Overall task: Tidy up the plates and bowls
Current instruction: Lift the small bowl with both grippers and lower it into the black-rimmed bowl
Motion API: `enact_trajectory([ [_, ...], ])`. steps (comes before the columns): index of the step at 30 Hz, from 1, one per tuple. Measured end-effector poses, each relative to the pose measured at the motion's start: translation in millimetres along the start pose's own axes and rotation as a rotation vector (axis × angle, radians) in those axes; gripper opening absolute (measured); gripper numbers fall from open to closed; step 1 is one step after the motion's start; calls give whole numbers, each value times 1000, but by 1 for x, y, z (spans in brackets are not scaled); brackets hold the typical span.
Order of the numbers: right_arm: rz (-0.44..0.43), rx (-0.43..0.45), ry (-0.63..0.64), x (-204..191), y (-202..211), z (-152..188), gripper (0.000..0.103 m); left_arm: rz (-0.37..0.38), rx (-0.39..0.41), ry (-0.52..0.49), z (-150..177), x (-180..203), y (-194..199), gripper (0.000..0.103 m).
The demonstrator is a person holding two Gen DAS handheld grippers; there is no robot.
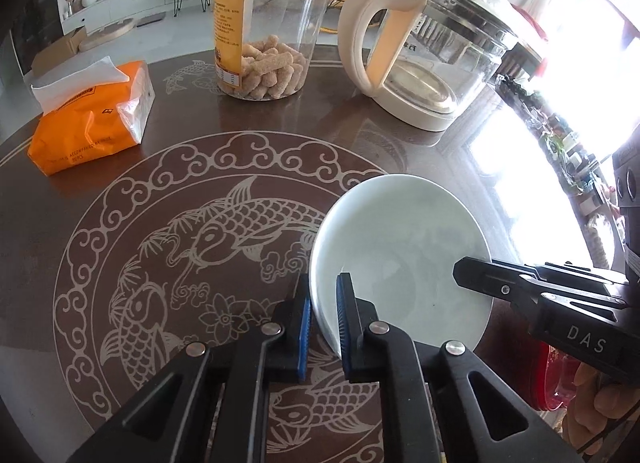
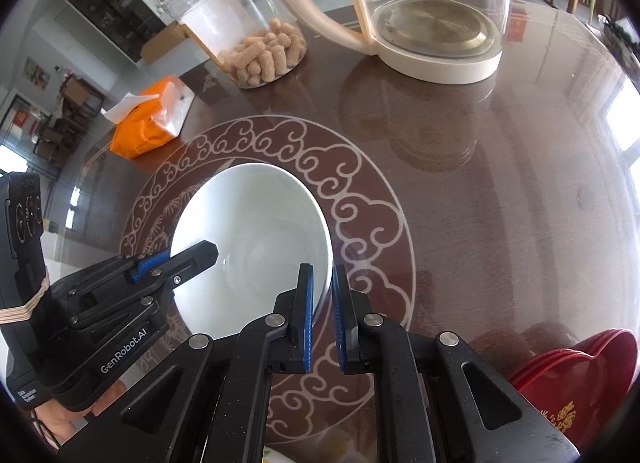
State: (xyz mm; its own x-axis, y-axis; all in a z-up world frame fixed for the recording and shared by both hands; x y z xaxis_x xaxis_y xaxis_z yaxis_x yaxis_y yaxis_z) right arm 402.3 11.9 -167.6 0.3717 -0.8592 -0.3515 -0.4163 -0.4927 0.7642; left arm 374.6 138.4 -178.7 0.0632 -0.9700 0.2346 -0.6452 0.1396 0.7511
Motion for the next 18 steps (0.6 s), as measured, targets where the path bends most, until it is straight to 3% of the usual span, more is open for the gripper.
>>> enact_trajectory([
  [11,0,91,35,-22,97,16,11,50,98,-64,9,43,110,11],
  [18,-26,110,40,-48,165,57,11,81,115,-70,49,56,173,12],
])
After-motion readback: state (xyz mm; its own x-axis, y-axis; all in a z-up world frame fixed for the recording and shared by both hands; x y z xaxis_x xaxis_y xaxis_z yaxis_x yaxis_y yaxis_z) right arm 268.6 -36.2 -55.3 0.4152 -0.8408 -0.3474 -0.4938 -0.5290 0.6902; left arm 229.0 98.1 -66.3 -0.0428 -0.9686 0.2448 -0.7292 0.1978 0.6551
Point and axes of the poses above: each gripper's, at about its wrist camera, not at the fingertips, and y roughly against the way its jaws point, x to its right, z to its underside, the point moved 6 cm from there along -y, roughly the way its jaws point, and after that the axes turned 13 degrees about x, right-handed, at the moved point
